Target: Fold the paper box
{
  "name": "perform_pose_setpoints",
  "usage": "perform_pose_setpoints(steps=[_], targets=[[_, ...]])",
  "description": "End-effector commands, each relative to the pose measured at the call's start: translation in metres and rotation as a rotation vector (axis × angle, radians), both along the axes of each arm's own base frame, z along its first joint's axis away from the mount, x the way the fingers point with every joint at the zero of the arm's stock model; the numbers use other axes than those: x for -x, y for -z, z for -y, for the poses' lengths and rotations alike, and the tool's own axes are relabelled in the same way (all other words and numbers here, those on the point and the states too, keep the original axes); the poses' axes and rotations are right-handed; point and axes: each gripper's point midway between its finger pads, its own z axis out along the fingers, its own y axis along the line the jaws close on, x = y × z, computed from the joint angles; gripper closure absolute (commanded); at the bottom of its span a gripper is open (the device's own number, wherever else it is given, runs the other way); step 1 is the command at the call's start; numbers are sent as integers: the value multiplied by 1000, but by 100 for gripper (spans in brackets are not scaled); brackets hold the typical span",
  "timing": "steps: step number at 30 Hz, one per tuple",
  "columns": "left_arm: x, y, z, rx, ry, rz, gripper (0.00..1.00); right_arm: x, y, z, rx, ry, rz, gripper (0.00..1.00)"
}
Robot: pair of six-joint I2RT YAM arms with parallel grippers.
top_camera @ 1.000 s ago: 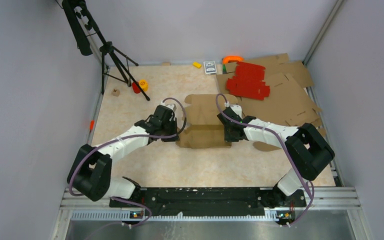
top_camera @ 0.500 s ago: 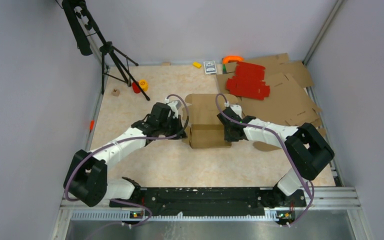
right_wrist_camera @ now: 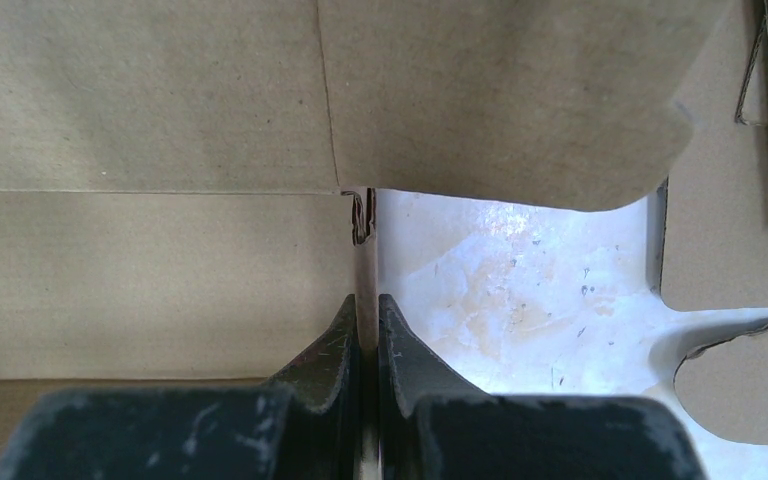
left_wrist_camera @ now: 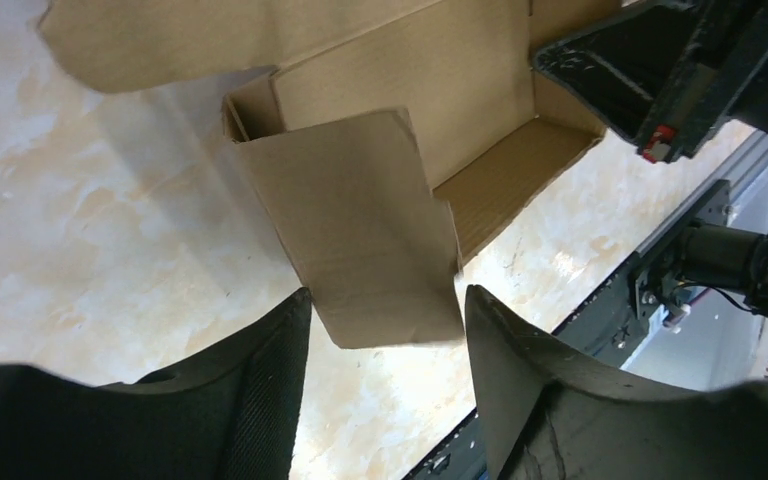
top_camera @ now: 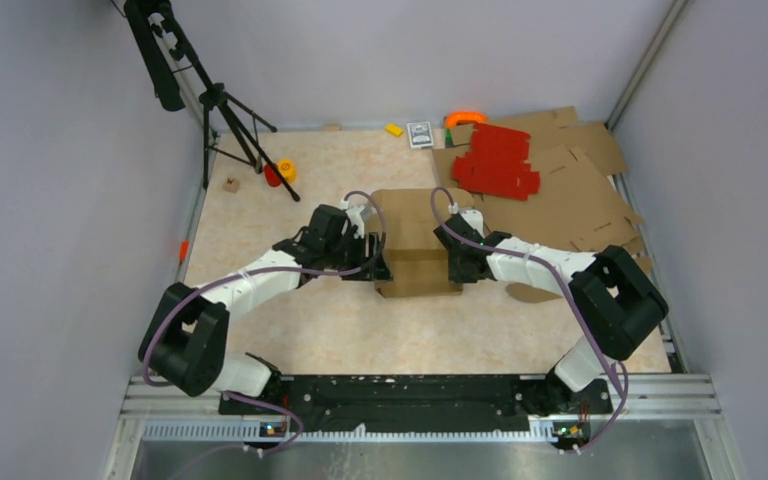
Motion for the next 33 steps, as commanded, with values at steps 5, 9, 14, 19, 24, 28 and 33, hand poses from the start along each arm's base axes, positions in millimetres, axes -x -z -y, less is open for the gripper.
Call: perform_pose_setpoints(steps=[5, 9, 14, 19, 24, 28, 33], targets=[[-5, -24, 20, 133, 68, 87, 27, 1, 6, -3, 7, -11, -5, 100], [-5, -12, 21, 122, 72, 52, 40, 2, 6, -3, 8, -8, -6, 100], [-6, -3, 23, 124, 64, 27, 58, 1, 5, -3, 5, -10, -2, 100], [-15, 8, 10, 31, -6, 27, 58, 3, 6, -2, 6, -9, -4, 100], [-17, 20, -10, -146, -60, 30, 58, 2, 6, -2, 5, -10, -3, 100], [-20, 26, -22, -315, -88, 59, 51, 2, 7, -3, 2, -11, -5, 100], [-19, 27, -24, -327, -110, 61, 35, 2, 6, -4, 0, -12, -5, 100]])
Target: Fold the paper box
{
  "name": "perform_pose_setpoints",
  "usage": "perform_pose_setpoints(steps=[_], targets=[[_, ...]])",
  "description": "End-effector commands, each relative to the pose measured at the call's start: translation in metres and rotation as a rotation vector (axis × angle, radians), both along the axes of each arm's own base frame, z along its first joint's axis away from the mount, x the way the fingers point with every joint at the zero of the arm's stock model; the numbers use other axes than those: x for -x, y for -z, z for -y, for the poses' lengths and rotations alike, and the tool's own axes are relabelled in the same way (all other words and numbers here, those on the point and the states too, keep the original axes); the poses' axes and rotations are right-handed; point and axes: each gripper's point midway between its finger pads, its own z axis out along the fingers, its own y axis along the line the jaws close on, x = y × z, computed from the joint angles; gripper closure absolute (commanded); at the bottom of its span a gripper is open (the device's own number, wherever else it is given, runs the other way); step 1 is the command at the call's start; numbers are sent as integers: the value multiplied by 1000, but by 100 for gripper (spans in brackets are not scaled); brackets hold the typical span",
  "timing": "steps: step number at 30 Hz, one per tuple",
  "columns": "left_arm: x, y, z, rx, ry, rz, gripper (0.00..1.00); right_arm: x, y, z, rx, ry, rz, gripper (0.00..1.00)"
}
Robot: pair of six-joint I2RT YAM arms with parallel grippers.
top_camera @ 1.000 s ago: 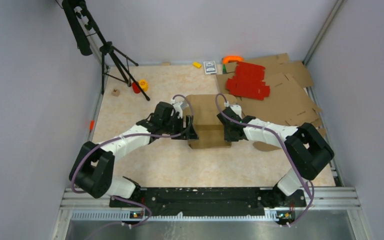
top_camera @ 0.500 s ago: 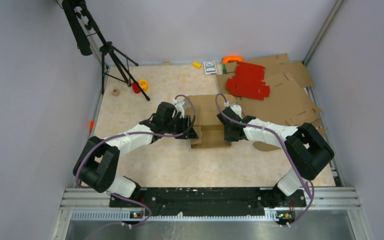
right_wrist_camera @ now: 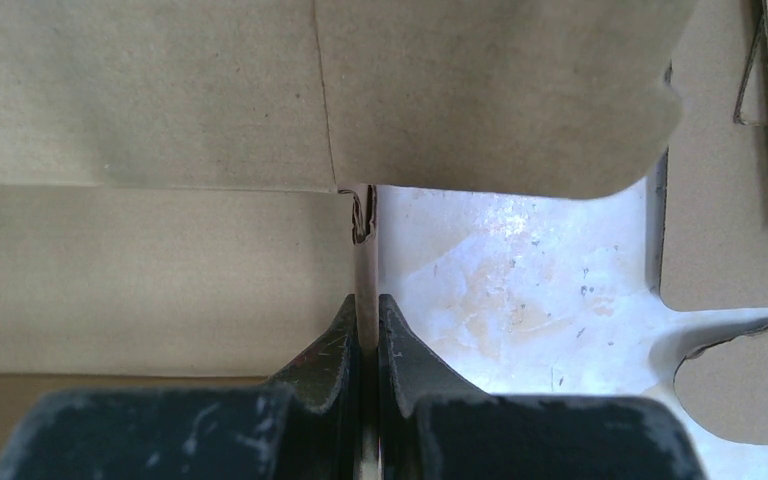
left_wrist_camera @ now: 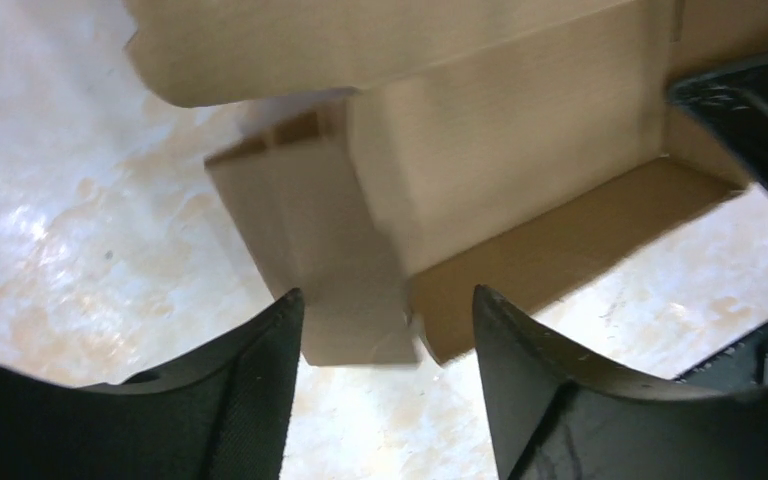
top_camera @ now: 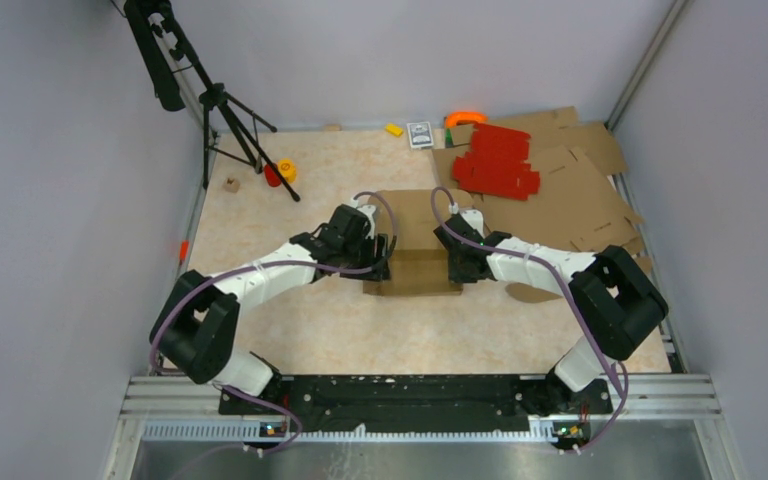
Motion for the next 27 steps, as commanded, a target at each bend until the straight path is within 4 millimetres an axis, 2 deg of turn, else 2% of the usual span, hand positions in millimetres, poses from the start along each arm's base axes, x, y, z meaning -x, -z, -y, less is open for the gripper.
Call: perform_pose_setpoints(steps=[1, 4, 7, 11, 14, 18, 20, 23, 24, 26, 27], targets=[[0, 12, -22, -116, -59, 1, 34, 2, 6, -4, 1, -12, -6, 100], [-1, 11, -25, -127, -66, 14, 36, 2, 7, -4, 1, -13, -7, 100], [0, 4, -14, -65, -24, 26, 41, 2, 7, -4, 2, -13, -7, 100], [9, -25, 14, 157, 69, 64, 38, 2, 7, -4, 0, -13, -10, 100], [10, -49, 16, 283, 83, 98, 39, 3, 7, -4, 2, -14, -9, 100], [6, -57, -1, 357, 40, 107, 40, 4, 7, -3, 4, -14, -9, 100], [3, -54, -14, 345, -6, 110, 40, 3, 7, -2, 3, -13, -8, 100], [-1, -34, -43, 241, -145, 82, 40, 4, 8, -2, 4, -14, -8, 100], [-3, -27, -54, 205, -194, 70, 48, 4, 7, -2, 1, -14, -8, 100], [-6, -13, -73, 163, -280, 35, 73, 4, 7, -3, 0, -14, -6, 100], [-7, -7, -80, 154, -315, 20, 83, 4, 7, -3, -1, -14, -6, 100]])
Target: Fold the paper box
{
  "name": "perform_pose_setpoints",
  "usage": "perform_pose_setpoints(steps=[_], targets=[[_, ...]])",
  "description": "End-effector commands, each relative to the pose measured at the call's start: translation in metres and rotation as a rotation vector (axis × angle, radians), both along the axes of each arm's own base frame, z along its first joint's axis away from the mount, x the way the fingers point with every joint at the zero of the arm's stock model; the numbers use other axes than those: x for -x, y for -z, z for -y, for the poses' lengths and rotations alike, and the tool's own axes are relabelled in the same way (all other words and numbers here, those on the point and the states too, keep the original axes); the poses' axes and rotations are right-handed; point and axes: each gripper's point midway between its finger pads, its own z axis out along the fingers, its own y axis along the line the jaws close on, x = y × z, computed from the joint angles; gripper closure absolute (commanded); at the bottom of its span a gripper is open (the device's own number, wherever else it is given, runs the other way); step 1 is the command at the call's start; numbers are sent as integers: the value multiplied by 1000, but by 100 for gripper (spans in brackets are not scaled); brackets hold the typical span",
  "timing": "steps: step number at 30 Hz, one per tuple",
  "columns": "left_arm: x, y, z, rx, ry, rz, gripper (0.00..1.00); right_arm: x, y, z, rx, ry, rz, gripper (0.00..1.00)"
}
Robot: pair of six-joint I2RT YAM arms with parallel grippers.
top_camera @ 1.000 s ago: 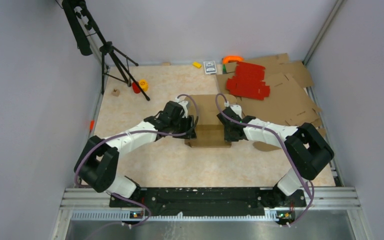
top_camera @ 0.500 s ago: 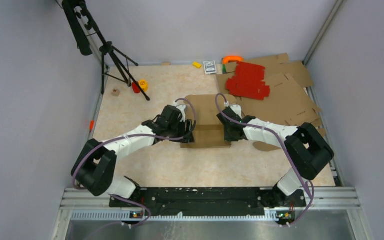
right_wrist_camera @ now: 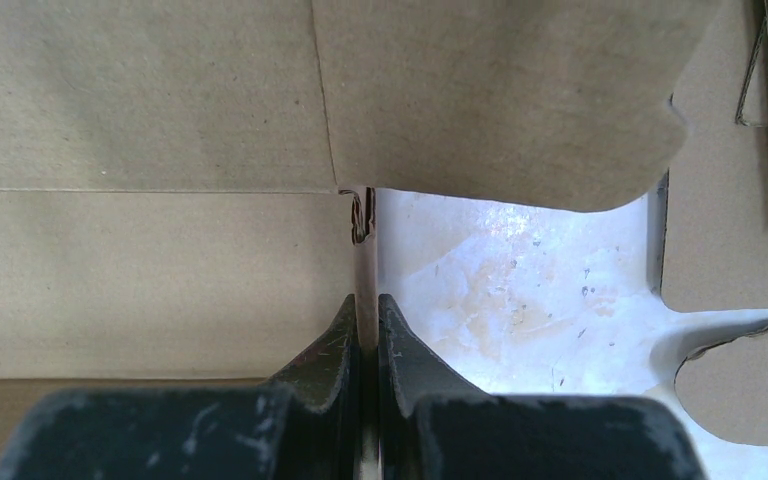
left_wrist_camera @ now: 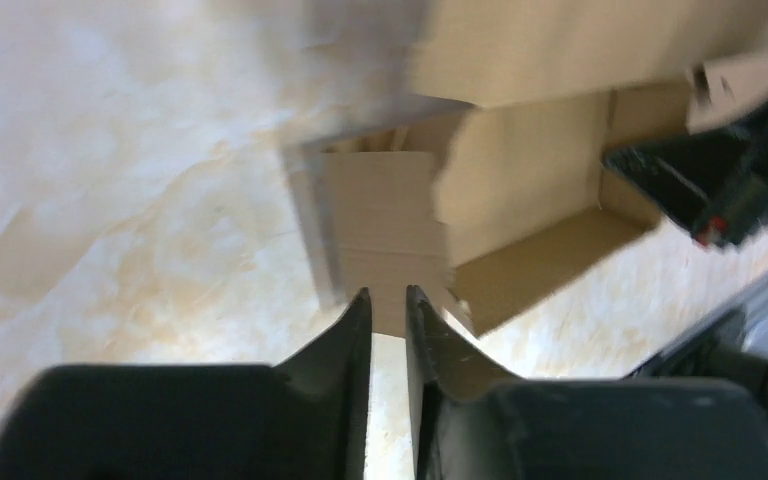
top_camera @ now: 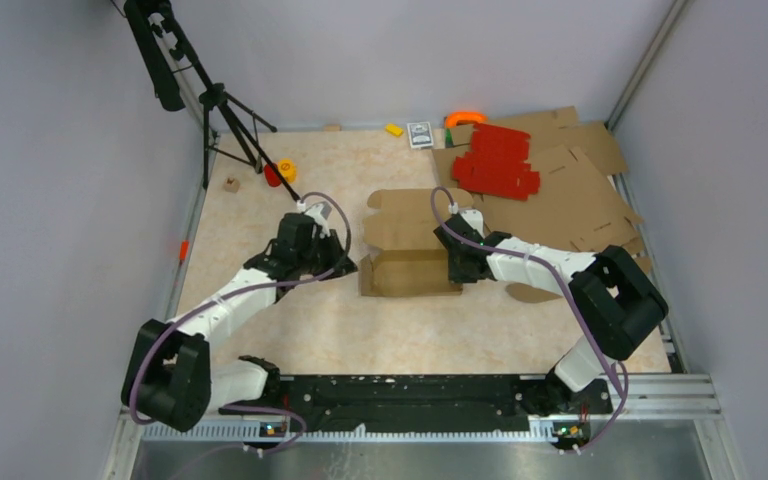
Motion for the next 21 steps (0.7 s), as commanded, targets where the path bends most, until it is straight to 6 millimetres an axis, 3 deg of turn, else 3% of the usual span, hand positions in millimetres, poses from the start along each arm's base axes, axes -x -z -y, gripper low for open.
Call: perform_pose_setpoints(steps=[1, 2, 6, 13, 21], targets=[[-5, 28, -39, -70, -177, -83, 91, 4, 7, -2, 0, -13, -7, 100], [-6, 32, -43, -75, -189, -94, 100, 4, 7, -3, 0, -15, -6, 100], [-8, 50, -44, -91, -185, -138, 100, 4, 7, -2, 2, -16, -5, 100], [2, 82, -14, 15, -79, -306, 100, 4, 6, -3, -5, -15, -5, 100], [2, 80, 2, 217, -44, -283, 100, 5, 4, -5, -19, -16, -3, 100]])
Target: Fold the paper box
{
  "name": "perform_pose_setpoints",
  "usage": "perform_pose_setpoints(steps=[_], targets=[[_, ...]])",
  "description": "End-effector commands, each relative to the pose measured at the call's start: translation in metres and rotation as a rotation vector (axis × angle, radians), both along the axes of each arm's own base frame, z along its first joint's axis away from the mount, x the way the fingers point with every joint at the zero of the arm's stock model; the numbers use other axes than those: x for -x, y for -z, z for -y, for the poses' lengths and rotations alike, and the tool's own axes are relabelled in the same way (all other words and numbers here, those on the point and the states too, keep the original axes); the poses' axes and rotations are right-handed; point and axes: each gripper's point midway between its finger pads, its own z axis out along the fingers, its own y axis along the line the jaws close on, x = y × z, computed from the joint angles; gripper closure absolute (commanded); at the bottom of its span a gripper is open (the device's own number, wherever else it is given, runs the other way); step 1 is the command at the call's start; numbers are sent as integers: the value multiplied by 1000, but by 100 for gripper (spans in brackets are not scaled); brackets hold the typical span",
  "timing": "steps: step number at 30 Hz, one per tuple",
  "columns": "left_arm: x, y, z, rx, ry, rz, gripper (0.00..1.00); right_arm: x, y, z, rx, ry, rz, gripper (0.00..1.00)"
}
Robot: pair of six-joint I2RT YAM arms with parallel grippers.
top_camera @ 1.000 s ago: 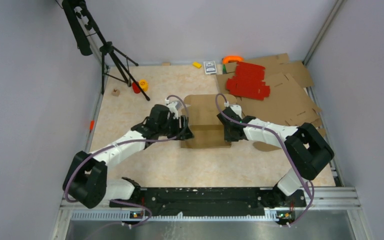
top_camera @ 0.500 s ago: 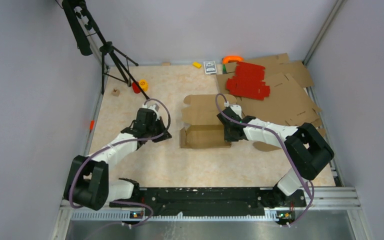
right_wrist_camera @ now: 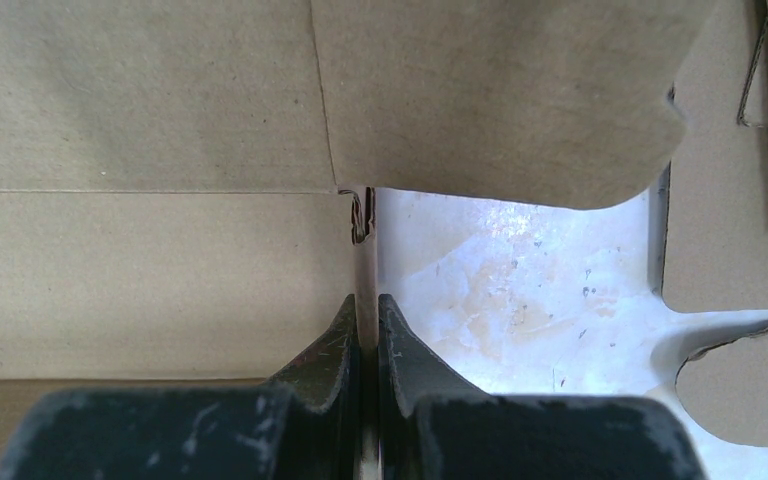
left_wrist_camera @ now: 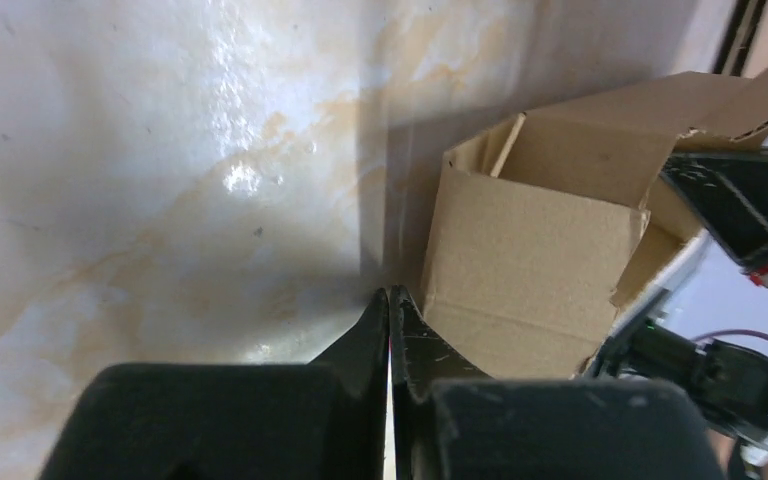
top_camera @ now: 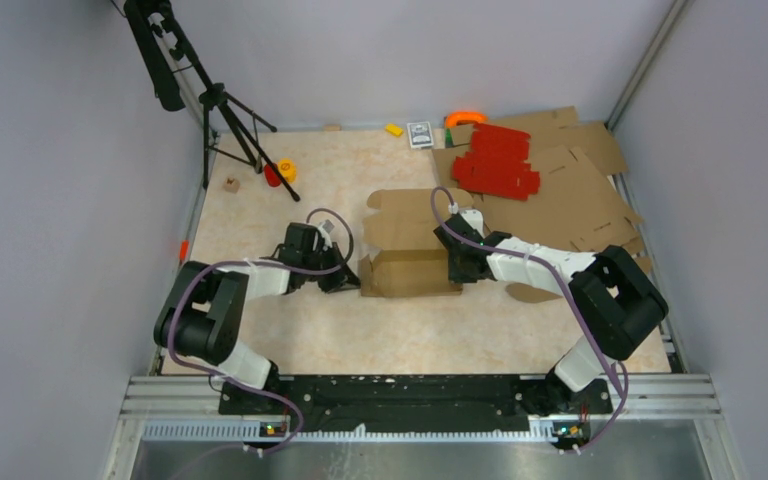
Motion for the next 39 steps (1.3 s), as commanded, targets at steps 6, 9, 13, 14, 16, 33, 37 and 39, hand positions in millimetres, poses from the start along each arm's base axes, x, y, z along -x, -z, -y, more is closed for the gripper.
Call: perform_pose_setpoints(steps=[6, 9, 13, 14, 16, 33, 37, 39], targets=[[2, -23, 17, 231, 31, 124, 98, 5, 3, -5, -26, -16, -2, 100], [2, -40, 27, 326, 65, 154, 84, 6, 5, -6, -33, -19, -6, 100], [2, -45, 35, 396, 95, 151, 77, 7, 5, -7, -36, -22, -10, 100], [1, -46, 35, 399, 94, 158, 76, 7, 5, -7, -37, -22, -9, 100], [0, -48, 34, 393, 88, 169, 75, 7, 4, -8, -41, -21, -7, 100], [3, -53, 36, 408, 109, 190, 49, 7, 9, -13, -62, -33, -16, 100], [4, -59, 41, 451, 137, 203, 52, 7, 10, -11, -49, -31, -18, 100], [4, -59, 41, 452, 138, 207, 48, 7, 10, -11, -49, -32, -18, 100]])
